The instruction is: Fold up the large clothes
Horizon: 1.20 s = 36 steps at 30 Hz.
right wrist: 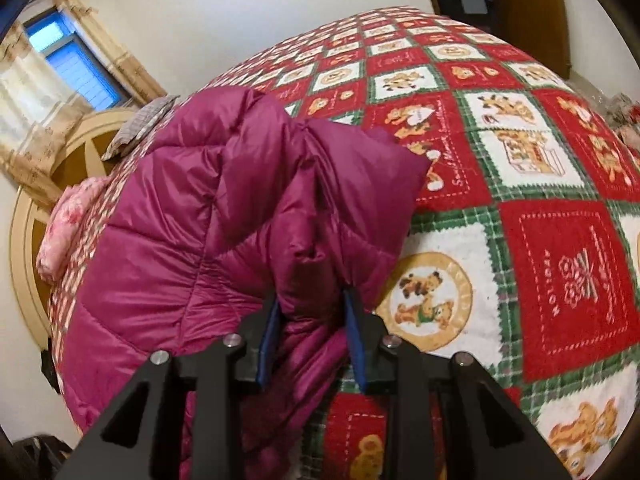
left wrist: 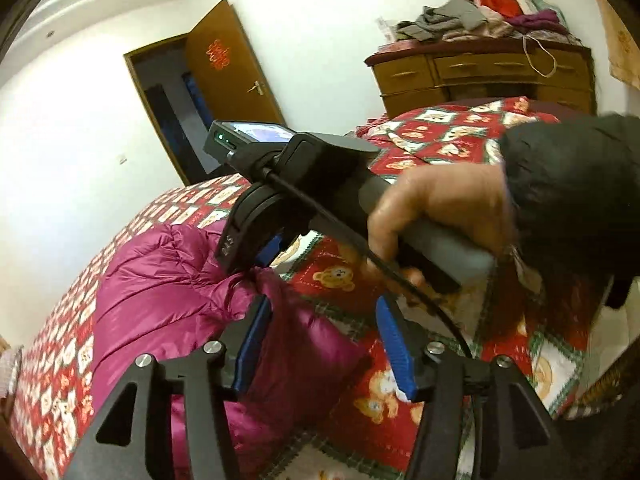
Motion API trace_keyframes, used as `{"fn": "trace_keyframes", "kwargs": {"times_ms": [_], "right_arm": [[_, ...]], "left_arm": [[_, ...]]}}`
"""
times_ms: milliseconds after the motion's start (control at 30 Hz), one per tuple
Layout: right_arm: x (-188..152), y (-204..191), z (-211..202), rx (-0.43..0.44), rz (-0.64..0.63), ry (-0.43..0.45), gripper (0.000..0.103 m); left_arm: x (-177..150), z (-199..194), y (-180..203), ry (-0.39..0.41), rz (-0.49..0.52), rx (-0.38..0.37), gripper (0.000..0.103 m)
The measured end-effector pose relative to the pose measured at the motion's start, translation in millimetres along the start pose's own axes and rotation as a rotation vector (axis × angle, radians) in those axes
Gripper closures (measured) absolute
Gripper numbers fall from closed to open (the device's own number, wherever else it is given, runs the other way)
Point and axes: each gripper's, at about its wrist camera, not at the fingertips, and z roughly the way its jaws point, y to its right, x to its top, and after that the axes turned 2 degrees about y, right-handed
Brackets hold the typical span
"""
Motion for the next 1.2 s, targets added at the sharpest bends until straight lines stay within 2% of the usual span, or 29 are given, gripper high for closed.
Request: {"fn": "trace_keyframes", "kwargs": {"times_ms": [133,200,267,367,400,467,533,633,733,800,833,900,933,967,1067,1200], "right_arm": [[-0.6,-1.7,0.2,-0.072,-0.079,-0.003,0.061],[-1.1,3.7,-0.5,-0.062,-0.067,0.000,0.060],[-1.7,7.2,-2.4,-0.050,-0.046,0.004,0.060],[-4.6,6.6,-16.6,-0.058,-0.017,0.040,0.060],[-7.5,3.3,-28.0,-0.071,-0.011,0.066,0.060],[-11.6,-4.7,-45.1,-0.097,-0.026,0.097,0.060],[-17.6,-20.7,-69.3,-0.101,-0.054,0.139,0.060],[-27.2,-52.5,-95.7,-0.012,-0.118,0.167,0.060],[-39.8,-86.5,-97.3,0.078,-0.211,0.132,0.060],[-49.9,-102.3,-87.0,0.124,-0.253,0.086,0.062],[-56.8,-107.1,-77.2,0.111,-0.291,0.053,0.065],[-69.0,-105.5,-59.2,0.023,-0.339,0.000,0.076],[-74.7,-94.1,-49.8,0.003,-0.319,-0.035,0.078],[-78.0,-81.5,-45.7,0.020,-0.275,-0.047,0.082],[-85.4,-36.5,-41.3,0.115,-0.081,-0.049,0.083],[-96.2,-1.7,-36.8,0.171,0.085,-0.050,0.083]], "left_arm": [[-5.8,-32.2,-23.8,0.021,-0.048,-0.061,0.047],[-8.5,-47.9,-36.6,0.028,-0.072,-0.079,0.047],[-9.9,-62.4,-64.9,0.043,-0.160,-0.103,0.046],[-8.7,-57.1,-120.2,0.054,-0.335,-0.018,0.043],[-12.2,-53.6,-139.0,0.044,-0.395,0.028,0.037],[-13.7,-31.0,-176.5,-0.003,-0.511,0.129,0.035],[-16.9,-2.1,-206.3,-0.078,-0.592,0.197,0.035],[-25.3,40.6,-226.4,-0.172,-0.648,0.271,0.035],[-37.3,60.6,-225.7,-0.201,-0.706,0.255,0.035],[-37.9,61.9,-218.1,-0.194,-0.711,0.254,0.035],[-36.7,61.8,-213.7,-0.191,-0.695,0.266,0.035],[-32.3,61.9,-204.2,-0.191,-0.648,0.288,0.035],[-30.8,61.6,-201.1,-0.190,-0.632,0.288,0.034],[-29.6,62.7,-198.5,-0.189,-0.625,0.280,0.034],[-27.5,68.4,-194.6,-0.181,-0.601,0.286,0.030],[-29.6,77.7,-189.6,-0.185,-0.548,0.317,0.028]]}}
